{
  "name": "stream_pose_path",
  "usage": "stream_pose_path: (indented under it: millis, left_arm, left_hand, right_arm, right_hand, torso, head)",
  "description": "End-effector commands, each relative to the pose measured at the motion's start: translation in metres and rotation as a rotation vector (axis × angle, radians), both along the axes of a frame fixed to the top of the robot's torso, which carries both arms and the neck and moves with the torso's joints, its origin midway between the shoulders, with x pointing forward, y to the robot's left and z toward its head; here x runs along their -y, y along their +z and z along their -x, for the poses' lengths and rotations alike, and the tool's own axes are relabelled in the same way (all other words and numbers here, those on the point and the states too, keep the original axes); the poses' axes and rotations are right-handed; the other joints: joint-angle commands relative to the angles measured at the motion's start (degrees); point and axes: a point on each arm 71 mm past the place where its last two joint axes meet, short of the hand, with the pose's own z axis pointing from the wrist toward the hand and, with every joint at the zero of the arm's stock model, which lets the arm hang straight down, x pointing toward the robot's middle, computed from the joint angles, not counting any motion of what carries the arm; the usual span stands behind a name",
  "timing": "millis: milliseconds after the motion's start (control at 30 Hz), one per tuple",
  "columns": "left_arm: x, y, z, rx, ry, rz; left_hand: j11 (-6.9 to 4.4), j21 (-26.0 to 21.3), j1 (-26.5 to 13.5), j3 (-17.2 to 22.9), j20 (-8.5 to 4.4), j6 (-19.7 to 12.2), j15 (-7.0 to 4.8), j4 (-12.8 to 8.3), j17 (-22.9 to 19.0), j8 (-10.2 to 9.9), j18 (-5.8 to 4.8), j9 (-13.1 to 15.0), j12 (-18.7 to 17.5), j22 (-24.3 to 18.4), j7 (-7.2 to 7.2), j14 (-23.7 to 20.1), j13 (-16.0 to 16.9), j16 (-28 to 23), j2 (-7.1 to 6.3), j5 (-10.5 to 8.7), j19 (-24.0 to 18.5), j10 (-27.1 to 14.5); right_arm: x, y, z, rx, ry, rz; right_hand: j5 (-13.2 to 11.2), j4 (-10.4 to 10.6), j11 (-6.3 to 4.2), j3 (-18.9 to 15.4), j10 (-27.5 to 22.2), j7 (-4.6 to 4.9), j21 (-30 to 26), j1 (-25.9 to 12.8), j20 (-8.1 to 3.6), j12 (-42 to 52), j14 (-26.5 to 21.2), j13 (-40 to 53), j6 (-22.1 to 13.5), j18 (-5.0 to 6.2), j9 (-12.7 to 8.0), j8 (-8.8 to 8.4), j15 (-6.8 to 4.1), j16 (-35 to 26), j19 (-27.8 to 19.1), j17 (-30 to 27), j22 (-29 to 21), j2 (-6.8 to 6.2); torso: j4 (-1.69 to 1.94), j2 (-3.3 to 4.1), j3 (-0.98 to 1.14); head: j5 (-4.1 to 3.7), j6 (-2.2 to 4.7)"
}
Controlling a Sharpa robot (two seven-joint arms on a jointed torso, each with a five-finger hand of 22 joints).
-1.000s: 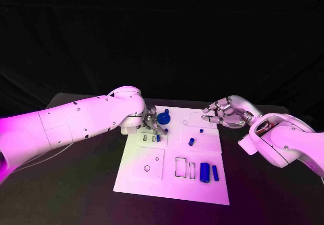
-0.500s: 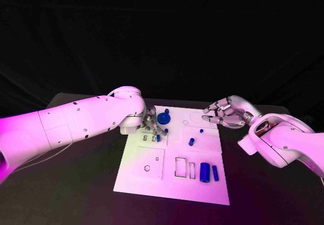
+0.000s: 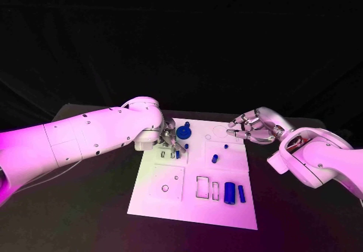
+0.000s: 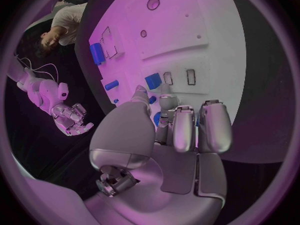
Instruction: Assemble the parts on the task board
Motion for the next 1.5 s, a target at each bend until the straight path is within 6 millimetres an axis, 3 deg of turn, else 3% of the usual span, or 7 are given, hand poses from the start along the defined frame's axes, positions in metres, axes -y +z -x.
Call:
stream_pose_path:
  millis: [33, 833, 1267, 1500]
  left_arm:
    - [0.0001, -0.001, 0.0015, -0.017, -0.005, -0.028]
    - [0.0023, -0.0019, 0.0031, -0.041, -0.029, -0.013]
    - [0.0036, -0.0024, 0.0031, -0.052, -0.038, -0.004]
    - [0.0049, -0.0024, 0.0032, -0.055, -0.041, 0.004]
  left_hand:
    - [0.04, 0.37, 0.56, -0.07, 0.0, -0.31, -0.37, -0.19, 0.08, 0.29, -1.02, 0.14, 0.23, 0.07, 0.03, 2.17, 0.18, -0.17, 0.1, -0.1, 0.31, -0.39]
    - [-0.01, 0.7, 2.0, 0.29, 0.14, -0.35, -0.35, -0.36, 0.03, 0.86, -1.1, 0.78, -0.13, 0.6, -0.05, 2.13, -0.27, -0.32, 1.29, -0.08, 0.29, -0.58]
    - [-0.06, 0.86, 6.07, 2.86, 0.25, -1.09, -0.37, -1.82, -0.06, 1.03, -1.08, 1.43, -1.17, 0.77, -0.11, 2.08, -1.29, -0.57, 3.57, -0.03, 0.04, -1.13]
    - [-0.28, 0.94, 9.6, 6.61, 0.14, -1.67, -0.54, -3.49, -0.04, 0.65, -1.07, 1.51, -2.0, 0.91, -0.31, 2.06, -1.93, -0.68, 4.46, 0.03, -0.07, -1.53]
  right_arm:
    - [-0.0005, -0.0001, 0.0003, 0.006, 0.004, 0.008]
    - [-0.0011, 0.0003, -0.0005, 0.015, 0.005, 0.003]
    - [-0.0012, 0.0005, -0.0004, 0.017, 0.004, 0.002]
    - [-0.0013, 0.0005, -0.0006, 0.016, 0.004, 0.001]
  right_hand:
    - [0.22, -0.01, -0.2, -0.38, -0.27, -0.04, -0.32, -0.35, -0.16, -0.29, 3.58, 0.0, -0.38, 0.41, 0.05, 0.22, -0.57, -0.4, -0.3, 4.96, 8.07, 0.21]
    - [0.49, -0.07, -0.23, -0.27, -0.23, -0.07, -0.37, -0.22, -0.17, -0.28, 3.58, 0.01, -0.38, 0.41, 0.13, 0.31, -0.6, -0.42, -0.3, 4.96, 8.06, 0.41]
    - [0.57, -0.1, -0.24, -0.24, -0.22, -0.07, -0.35, -0.15, -0.18, -0.29, 3.58, 0.01, -0.39, 0.41, 0.16, 0.34, -0.61, -0.45, -0.28, 4.92, 8.08, 0.47]
    - [0.57, -0.1, -0.24, -0.24, -0.22, -0.07, -0.35, -0.15, -0.18, -0.29, 3.58, 0.01, -0.39, 0.41, 0.16, 0.34, -0.61, -0.45, -0.28, 4.92, 8.08, 0.47]
  torso:
    - [0.01, 0.04, 0.01]
    - [0.03, 0.06, -0.02]
    - [0.06, 0.06, -0.01]
    - [0.0, 0.07, -0.01]
  head:
    - [-0.03, -0.08]
    - [-0.04, -0.25]
    - [0.02, -0.36]
    - [0.04, -0.43]
